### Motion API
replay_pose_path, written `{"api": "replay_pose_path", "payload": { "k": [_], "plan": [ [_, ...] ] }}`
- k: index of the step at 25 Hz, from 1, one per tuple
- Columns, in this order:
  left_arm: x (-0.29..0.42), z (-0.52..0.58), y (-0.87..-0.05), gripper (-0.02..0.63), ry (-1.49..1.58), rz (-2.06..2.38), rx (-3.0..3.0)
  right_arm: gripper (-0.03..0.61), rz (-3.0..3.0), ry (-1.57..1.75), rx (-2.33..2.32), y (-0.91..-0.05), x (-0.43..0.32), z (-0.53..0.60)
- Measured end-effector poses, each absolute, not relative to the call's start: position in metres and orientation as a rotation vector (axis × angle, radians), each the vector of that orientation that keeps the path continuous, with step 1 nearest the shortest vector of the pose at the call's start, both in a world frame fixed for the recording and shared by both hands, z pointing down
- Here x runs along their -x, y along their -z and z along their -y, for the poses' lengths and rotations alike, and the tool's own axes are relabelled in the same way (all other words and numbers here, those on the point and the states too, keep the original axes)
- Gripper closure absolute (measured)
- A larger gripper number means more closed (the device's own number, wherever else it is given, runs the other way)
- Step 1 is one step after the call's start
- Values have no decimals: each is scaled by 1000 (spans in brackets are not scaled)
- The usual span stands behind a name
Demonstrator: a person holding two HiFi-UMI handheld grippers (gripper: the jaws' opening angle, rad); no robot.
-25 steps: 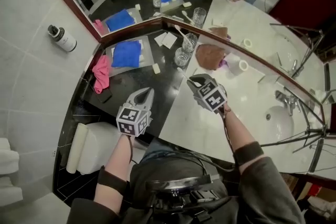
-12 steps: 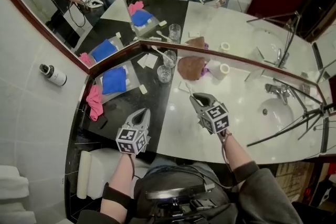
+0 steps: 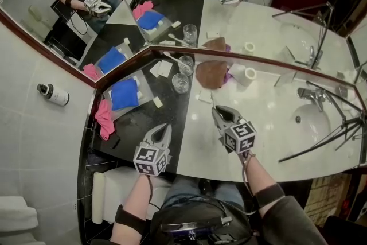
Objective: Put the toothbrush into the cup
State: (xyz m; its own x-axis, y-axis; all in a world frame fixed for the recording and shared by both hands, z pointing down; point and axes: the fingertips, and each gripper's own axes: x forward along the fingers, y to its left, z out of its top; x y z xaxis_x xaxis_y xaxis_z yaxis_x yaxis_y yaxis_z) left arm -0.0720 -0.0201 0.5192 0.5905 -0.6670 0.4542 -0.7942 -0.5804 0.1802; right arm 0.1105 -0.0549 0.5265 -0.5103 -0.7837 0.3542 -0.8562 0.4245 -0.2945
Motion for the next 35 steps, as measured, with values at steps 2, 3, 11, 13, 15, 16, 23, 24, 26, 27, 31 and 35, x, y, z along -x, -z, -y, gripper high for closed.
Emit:
{"api": "replay_pose_path", "payload": {
  "k": [2, 3, 11, 13, 15, 16, 23, 24, 26, 27, 31, 35],
  "plan": [
    [70, 32, -520, 614, -478, 1183, -2468, 515, 2525, -691, -1502, -530, -111, 71],
    [70, 38, -520, 614, -475, 1185, -2473, 515, 2535, -704, -1519, -530, -109, 79],
    [69, 92, -533, 614, -432, 1215, -2487, 515, 2643, -782, -1594, -524, -85, 155],
    [70, 104, -541, 614, -428, 1224, -2487, 515, 2656, -810, -1605, -527, -78, 173],
    [72, 116, -549, 614, -424, 1234, -2484, 515, 2661, -832, -1613, -530, -71, 188],
    [73, 123, -553, 614, -418, 1240, -2481, 515, 2664, -837, -1615, -531, -68, 196],
    [72, 163, -567, 614, -372, 1251, -2479, 515, 2697, -834, -1628, -532, -51, 234],
    [71, 167, -569, 614, -369, 1250, -2483, 515, 2701, -841, -1637, -533, -51, 239],
    [70, 176, -570, 614, -367, 1251, -2494, 515, 2709, -864, -1660, -533, -50, 247],
    [70, 179, -571, 614, -366, 1252, -2499, 515, 2712, -873, -1669, -533, -50, 250],
    [70, 189, -573, 614, -349, 1256, -2499, 515, 2713, -873, -1684, -532, -49, 264],
    [72, 193, -579, 614, -343, 1252, -2485, 515, 2698, -885, -1688, -539, -46, 270]
  ]
}}
